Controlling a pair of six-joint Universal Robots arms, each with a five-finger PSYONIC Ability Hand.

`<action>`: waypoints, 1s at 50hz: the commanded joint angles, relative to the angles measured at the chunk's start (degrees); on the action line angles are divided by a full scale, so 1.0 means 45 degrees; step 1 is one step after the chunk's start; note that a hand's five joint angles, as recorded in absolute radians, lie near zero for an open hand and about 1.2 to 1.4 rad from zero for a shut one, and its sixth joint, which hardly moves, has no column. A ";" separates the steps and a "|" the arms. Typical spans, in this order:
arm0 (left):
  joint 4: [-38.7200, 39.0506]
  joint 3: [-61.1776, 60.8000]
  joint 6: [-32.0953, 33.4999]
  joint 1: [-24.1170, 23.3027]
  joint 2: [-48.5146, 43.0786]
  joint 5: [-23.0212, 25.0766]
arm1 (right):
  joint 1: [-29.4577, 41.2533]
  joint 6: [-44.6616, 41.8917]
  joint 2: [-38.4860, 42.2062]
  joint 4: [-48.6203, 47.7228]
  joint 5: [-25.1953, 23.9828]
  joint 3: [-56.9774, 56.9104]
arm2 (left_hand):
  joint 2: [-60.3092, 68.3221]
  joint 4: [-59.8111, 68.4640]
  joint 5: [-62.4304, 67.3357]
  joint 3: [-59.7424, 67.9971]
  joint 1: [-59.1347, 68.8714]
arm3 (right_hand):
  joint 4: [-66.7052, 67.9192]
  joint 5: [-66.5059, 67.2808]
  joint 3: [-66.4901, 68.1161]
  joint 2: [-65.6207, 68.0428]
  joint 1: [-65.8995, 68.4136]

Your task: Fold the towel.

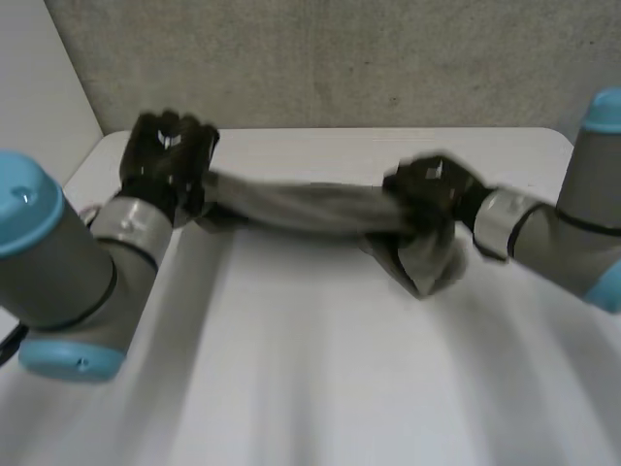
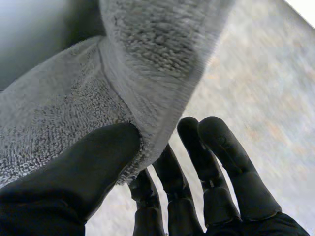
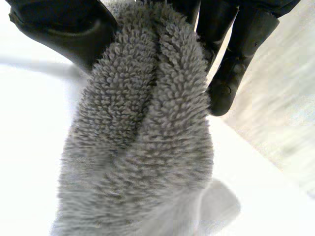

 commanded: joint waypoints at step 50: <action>0.0372 -0.2749 0.0010 0.0427 0.0872 0.0035 | -0.3617 -0.0815 -0.1533 -0.1798 0.0925 0.6678 | -0.1524 -0.1593 -0.3239 -0.1931 -0.0529 | -1.2952 -1.2731 -1.2938 -1.2560 -1.2814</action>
